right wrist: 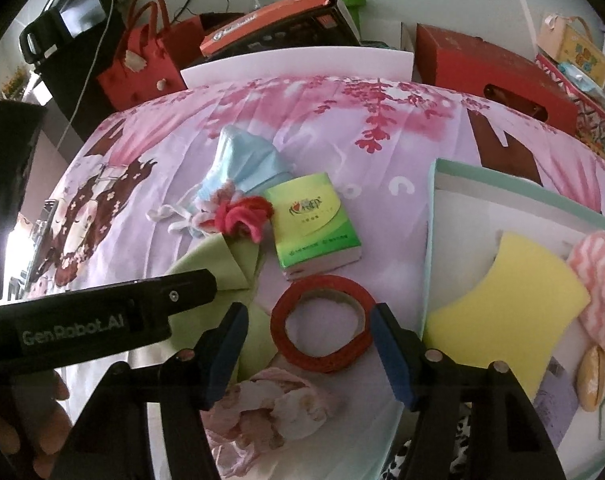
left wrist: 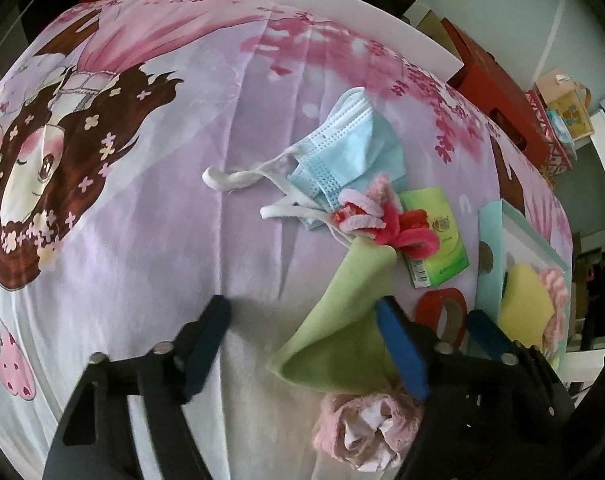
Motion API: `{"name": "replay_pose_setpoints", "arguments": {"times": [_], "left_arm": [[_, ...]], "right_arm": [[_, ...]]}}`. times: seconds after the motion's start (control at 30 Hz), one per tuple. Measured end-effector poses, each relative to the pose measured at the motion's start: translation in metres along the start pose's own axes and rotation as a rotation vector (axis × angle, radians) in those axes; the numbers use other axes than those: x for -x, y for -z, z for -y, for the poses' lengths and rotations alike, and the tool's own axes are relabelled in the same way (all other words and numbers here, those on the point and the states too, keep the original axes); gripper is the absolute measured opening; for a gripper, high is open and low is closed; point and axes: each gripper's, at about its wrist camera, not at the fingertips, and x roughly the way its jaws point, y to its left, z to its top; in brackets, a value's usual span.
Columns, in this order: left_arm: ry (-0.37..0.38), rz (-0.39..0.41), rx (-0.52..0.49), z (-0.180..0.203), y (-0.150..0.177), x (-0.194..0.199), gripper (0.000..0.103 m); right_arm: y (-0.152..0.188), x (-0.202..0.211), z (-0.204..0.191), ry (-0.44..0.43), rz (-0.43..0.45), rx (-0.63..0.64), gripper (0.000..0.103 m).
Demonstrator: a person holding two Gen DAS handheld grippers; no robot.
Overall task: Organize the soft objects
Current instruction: 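Grasp the red tape ring with the right tool while the left tool grasps the light green cloth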
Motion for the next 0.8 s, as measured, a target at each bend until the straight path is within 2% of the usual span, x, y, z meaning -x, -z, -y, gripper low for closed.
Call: {"name": "replay_pose_setpoints", "arguments": {"times": [0.07, 0.13, 0.33, 0.5, 0.57, 0.8], "left_arm": [[0.004, 0.001, -0.005, 0.001, 0.0, 0.0, 0.058], [0.012, 0.002, -0.011, 0.001, 0.001, 0.001, 0.045], [0.041, 0.0, -0.038, 0.01, 0.001, -0.003, 0.025], [0.049, -0.001, -0.059, 0.016, 0.0, -0.008, 0.021], [0.051, 0.0, -0.058, 0.015, -0.001, -0.01, 0.021], [0.062, -0.001, -0.044, 0.013, -0.003, -0.013, 0.019]], "right_arm": [[0.0, -0.001, -0.002, 0.006, -0.001, 0.007, 0.067], [0.0, -0.002, -0.003, 0.017, -0.004, 0.018, 0.067], [0.0, -0.003, -0.004, 0.032, -0.007, 0.029, 0.064], [0.0, -0.005, -0.005, 0.056, -0.01, 0.046, 0.061], [0.001, -0.005, -0.006, 0.073, -0.011, 0.054, 0.056], [0.001, -0.005, -0.004, 0.07, -0.007, 0.049, 0.055]]}}
